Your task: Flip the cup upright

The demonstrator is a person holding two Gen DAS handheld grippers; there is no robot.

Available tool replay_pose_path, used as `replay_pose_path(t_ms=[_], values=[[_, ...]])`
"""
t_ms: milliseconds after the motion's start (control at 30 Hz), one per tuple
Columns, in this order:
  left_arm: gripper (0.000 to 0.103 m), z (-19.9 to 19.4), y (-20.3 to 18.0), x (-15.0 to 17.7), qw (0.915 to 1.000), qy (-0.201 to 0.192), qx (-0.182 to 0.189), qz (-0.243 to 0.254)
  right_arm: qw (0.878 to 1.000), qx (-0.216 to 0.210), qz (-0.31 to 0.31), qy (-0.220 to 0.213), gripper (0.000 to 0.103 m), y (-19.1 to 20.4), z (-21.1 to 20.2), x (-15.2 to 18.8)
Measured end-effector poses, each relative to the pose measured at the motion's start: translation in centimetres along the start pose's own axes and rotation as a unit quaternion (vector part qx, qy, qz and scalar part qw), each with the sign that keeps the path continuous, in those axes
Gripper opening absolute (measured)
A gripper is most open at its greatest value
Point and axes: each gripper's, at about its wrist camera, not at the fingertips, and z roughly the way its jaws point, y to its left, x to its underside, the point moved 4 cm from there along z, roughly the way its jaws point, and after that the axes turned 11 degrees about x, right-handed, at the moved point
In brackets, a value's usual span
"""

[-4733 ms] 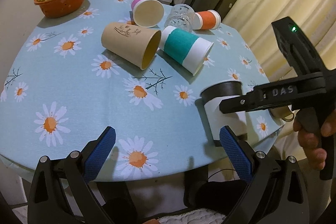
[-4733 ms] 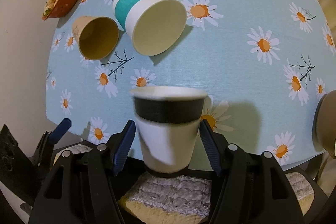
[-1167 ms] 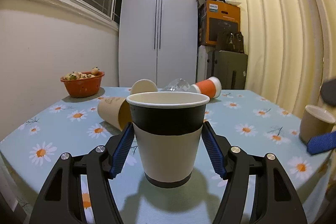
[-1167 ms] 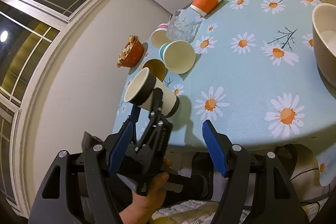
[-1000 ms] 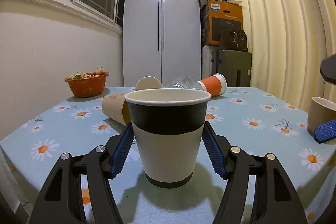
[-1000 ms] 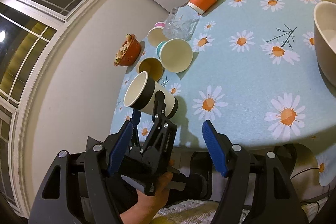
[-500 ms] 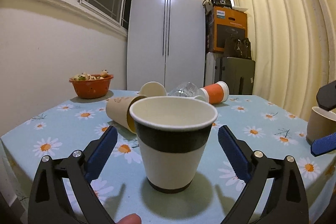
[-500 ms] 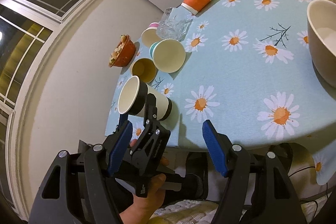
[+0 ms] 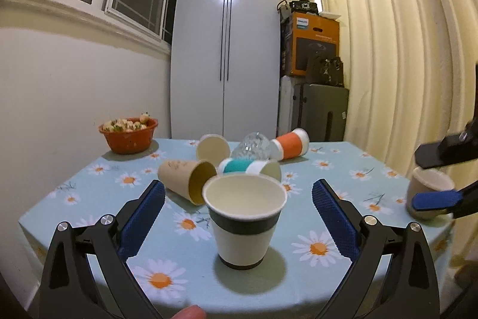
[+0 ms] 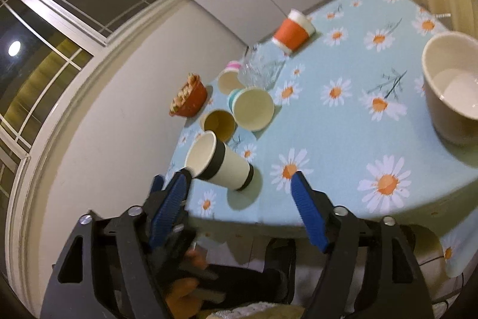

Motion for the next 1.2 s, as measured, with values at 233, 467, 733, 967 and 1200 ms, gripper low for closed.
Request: replay_pose_path(t_ms=[233,467,733,967,1200], values=[[0.096,-5.6,2.5,-3.6,0.9985,0.027,0.043,-0.02,0.994,0.036,-0.068,-0.073,0.086,2.5,-2.7,1.0],[0.096,-10.8,3.9,-5.0,0.9962,0.039,0.078,0.007,0.981,0.053,-0.162,-0.09,0.086,6.6,-4.6,3.7],[0.096,-13.6,4.7,-5.8,0.99,0.059,0.128,-0.006,0.953,0.108,-0.244,-0.142,0.086,9.5,-7.7,6.0],[0.096,-13.7,5.1,-3.5,0.9866,0.089,0.137,0.003,0.947,0.143,-0.249,-0.147,0.086,7.9,-7.6,7.6],[0.096,-13.3,5.9,-2.0,0.9846,0.108,0.137,-0.013,0.948,0.154,-0.246,-0.132,0.086,6.3,-6.0,8.4]])
